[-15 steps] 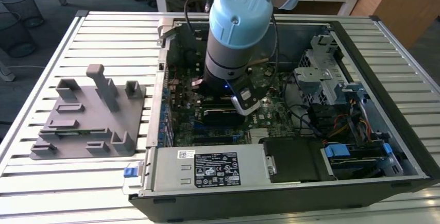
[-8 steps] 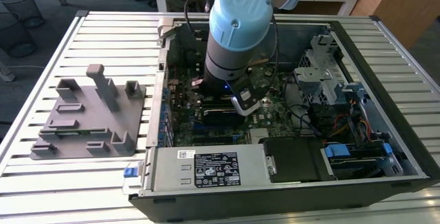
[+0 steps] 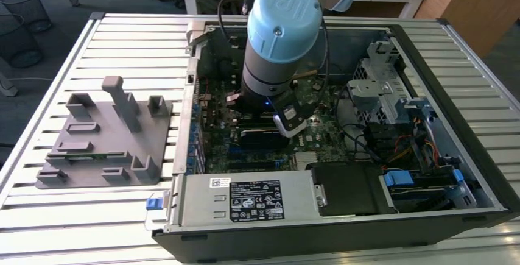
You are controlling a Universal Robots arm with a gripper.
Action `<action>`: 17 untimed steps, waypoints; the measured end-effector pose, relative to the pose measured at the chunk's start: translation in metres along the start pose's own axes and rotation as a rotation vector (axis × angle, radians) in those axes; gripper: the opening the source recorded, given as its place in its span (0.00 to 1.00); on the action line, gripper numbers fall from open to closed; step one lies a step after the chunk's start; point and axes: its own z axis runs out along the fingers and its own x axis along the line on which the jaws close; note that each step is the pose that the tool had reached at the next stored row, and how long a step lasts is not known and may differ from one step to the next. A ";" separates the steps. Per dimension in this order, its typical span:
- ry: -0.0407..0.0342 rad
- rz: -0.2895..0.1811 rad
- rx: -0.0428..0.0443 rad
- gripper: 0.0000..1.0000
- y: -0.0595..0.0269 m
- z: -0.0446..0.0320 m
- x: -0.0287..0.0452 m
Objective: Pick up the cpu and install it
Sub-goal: 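Install the second cpu locking lever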
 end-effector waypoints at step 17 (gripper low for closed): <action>-0.0002 0.000 -0.0038 0.11 0.0048 0.0030 0.0013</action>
